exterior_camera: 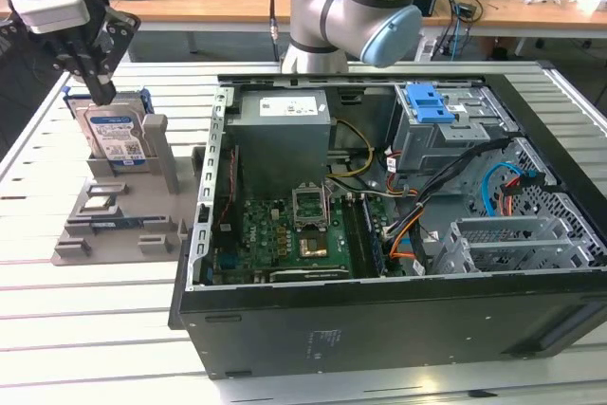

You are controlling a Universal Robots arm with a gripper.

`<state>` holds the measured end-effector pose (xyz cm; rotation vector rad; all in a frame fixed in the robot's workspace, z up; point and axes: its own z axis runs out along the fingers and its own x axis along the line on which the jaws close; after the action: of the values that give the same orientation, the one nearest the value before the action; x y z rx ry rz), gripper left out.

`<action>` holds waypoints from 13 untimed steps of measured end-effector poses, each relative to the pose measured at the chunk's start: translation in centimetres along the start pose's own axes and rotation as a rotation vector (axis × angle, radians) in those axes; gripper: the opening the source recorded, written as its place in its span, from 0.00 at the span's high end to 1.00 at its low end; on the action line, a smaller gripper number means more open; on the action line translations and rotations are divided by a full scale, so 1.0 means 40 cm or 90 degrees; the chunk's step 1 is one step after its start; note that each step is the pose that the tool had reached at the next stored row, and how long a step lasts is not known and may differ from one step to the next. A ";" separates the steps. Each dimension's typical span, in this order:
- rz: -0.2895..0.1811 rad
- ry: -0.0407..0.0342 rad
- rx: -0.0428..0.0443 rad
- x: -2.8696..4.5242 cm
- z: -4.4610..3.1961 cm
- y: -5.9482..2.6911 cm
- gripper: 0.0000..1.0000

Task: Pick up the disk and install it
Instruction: 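Reach for the disk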

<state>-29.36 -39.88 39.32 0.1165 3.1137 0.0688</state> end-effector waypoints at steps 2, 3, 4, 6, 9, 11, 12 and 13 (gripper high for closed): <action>0.000 0.0000 0.0000 0.016 0.000 -0.001 0.89; 0.000 0.0000 0.0000 0.022 0.000 -0.002 0.89; 0.000 0.0000 0.0000 0.029 -0.001 -0.002 0.89; 0.000 0.0000 0.0000 0.037 -0.001 -0.003 0.89; 0.000 0.0000 0.0000 0.047 -0.001 -0.003 0.89; 0.000 0.0000 0.0000 0.054 -0.001 -0.004 0.89; 0.000 0.0000 0.0000 0.059 -0.001 -0.004 0.89; 0.000 0.0000 0.0000 0.069 -0.001 -0.005 0.89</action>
<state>-32.11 -39.87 39.30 0.1166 3.1137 0.0689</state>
